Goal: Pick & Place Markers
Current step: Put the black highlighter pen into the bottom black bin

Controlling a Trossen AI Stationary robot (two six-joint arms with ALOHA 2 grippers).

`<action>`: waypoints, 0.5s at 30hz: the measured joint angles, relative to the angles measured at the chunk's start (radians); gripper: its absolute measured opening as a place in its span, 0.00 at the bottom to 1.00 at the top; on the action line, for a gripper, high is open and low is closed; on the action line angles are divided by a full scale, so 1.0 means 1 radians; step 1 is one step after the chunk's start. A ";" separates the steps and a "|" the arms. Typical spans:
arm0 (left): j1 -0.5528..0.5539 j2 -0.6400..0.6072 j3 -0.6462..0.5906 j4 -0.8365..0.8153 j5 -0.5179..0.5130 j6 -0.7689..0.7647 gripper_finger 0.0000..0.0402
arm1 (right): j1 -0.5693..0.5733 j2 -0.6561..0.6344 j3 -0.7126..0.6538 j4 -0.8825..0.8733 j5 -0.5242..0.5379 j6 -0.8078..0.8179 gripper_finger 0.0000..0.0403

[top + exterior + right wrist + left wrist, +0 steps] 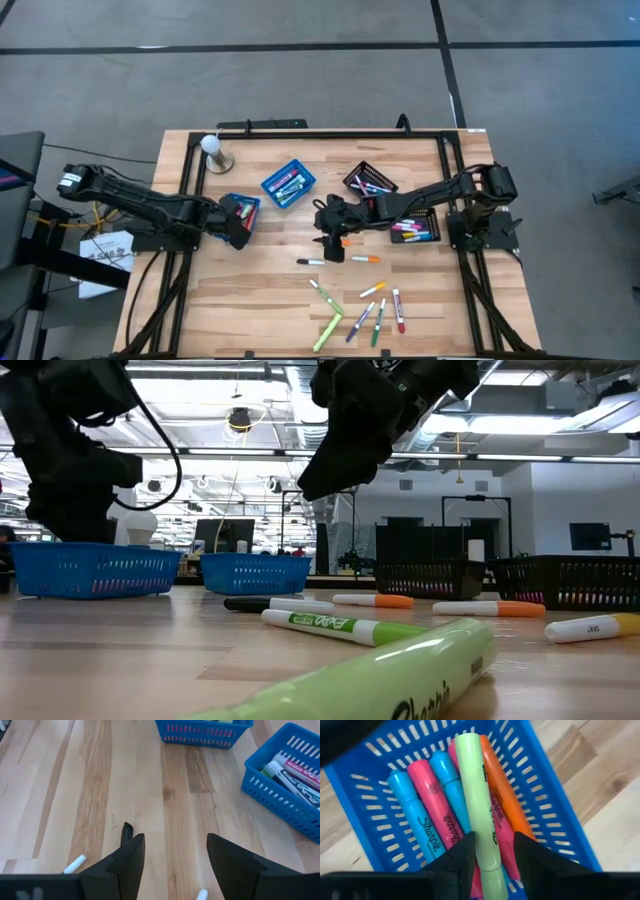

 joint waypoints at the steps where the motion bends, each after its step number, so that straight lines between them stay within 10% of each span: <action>1: 0.000 -0.003 0.000 0.008 0.000 0.000 0.32 | 0.002 0.000 0.000 0.000 0.000 0.000 0.51; 15: -0.001 -0.197 0.000 0.048 -0.003 0.050 0.30 | 0.056 0.000 0.000 0.003 -0.003 0.001 0.51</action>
